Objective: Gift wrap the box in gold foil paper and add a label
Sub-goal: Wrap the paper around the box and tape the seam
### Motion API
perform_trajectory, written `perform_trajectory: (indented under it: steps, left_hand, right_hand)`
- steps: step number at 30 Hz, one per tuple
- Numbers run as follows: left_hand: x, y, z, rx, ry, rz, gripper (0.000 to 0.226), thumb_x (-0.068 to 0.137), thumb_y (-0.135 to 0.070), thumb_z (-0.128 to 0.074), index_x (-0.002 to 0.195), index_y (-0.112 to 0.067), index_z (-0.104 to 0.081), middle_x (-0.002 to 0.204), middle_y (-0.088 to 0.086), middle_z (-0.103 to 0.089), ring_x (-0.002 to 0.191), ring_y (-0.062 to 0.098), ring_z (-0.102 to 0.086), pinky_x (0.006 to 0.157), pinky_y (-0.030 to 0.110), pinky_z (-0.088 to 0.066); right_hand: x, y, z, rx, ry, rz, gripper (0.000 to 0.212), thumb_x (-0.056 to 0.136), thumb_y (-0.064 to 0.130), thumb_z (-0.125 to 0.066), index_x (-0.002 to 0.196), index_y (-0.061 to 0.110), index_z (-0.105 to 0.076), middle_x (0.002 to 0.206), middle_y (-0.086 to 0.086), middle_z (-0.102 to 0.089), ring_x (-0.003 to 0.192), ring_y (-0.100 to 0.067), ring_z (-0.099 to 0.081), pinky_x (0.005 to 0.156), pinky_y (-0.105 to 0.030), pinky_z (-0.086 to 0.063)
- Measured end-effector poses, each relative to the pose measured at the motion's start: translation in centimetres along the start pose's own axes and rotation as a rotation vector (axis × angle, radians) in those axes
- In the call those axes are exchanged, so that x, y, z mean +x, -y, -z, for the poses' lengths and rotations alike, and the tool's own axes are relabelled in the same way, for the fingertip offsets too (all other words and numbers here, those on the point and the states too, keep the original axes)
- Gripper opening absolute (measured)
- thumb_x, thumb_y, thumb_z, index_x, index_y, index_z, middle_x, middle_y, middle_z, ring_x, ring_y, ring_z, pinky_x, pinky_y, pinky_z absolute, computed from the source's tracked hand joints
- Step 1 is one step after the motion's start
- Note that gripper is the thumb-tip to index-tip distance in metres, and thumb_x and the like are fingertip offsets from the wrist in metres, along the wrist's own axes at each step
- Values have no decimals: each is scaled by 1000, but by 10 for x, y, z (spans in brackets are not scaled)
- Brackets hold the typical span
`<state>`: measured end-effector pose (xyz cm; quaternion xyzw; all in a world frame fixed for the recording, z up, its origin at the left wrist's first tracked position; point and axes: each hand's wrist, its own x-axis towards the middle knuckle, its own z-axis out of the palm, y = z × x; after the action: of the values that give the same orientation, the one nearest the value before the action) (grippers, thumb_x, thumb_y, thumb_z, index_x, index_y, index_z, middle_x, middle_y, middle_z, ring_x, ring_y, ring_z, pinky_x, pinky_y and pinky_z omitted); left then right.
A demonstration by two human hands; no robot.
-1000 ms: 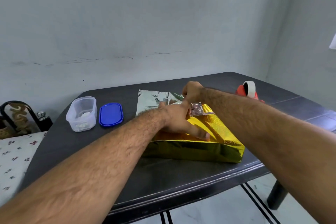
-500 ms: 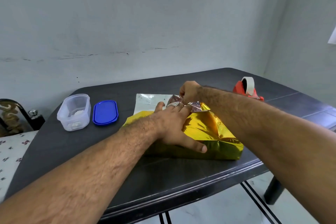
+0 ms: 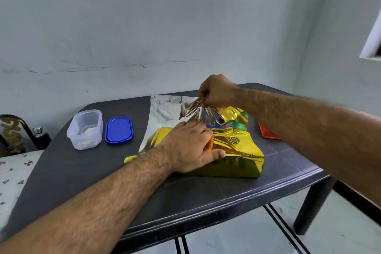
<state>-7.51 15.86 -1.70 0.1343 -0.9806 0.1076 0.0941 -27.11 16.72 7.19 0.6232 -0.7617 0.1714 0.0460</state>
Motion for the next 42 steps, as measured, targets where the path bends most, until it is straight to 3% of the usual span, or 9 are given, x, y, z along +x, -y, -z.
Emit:
perform_trajectory:
  steps: [8,14,19,21,25,31,34,38,42]
  left_hand:
    - [-17,-27,-17,63,-184,125,76,104,-71,-14,145,-16,-46,140,4,-62,130,25,-56,119,49,-36]
    - [-33,-36,-32,202,-568,107,53,98,-68,-51,108,-17,-59,107,4,-66,102,28,-60,91,46,-46]
    - [-41,-33,-33,82,-736,201,71,82,-78,-64,112,-16,-51,115,6,-55,104,29,-53,89,50,-48]
    - [-44,-28,-26,-14,-684,276,89,71,-87,-64,123,-16,-48,124,5,-48,113,29,-48,94,50,-44]
    - [-50,-12,-2,-32,-306,357,127,55,-104,-51,152,-26,-29,156,-5,-36,146,21,-30,117,54,-24]
    - [-55,16,17,145,-52,213,100,65,-100,-52,138,-31,-51,138,-11,-61,129,15,-53,113,55,-20]
    - [-62,30,21,153,-39,206,84,70,-97,-51,127,-36,-59,127,-16,-64,120,12,-56,111,53,-22]
    - [-74,39,16,133,-46,194,84,77,-93,-52,141,-39,-57,137,-19,-62,128,9,-53,111,49,-21]
    - [-74,33,16,136,-95,182,79,78,-89,-56,135,-34,-60,141,-14,-60,133,11,-50,115,49,-24]
  right_hand:
    - [-60,24,8,-47,-61,68,21,81,15,-73,97,23,-84,86,8,-78,85,-14,-72,77,-29,-60]
    - [-119,50,-7,-274,7,161,22,97,20,-58,106,27,-76,101,6,-76,95,-22,-70,79,-33,-56]
    - [-144,56,-23,-331,93,103,15,102,25,-56,109,28,-69,100,0,-74,92,-28,-71,69,-32,-45]
    - [-150,56,-24,-326,126,95,16,102,26,-58,111,32,-69,99,2,-73,87,-26,-67,67,-31,-40]
    - [-159,55,-27,-297,115,107,27,107,30,-43,122,29,-66,103,-1,-74,87,-27,-66,68,-34,-49]
    - [-165,46,-26,-253,137,168,58,96,74,-48,126,27,-63,100,1,-73,92,-24,-67,74,-37,-56]
    - [-166,38,-27,-302,200,207,56,95,61,-64,142,32,-56,126,5,-72,113,-24,-66,92,-40,-57]
    - [-170,32,-32,-313,118,205,56,97,51,-67,146,27,-56,154,6,-56,138,-20,-56,112,-40,-49]
    - [-168,30,-40,-382,91,202,49,96,54,-66,137,28,-60,141,7,-65,128,-20,-63,105,-40,-55]
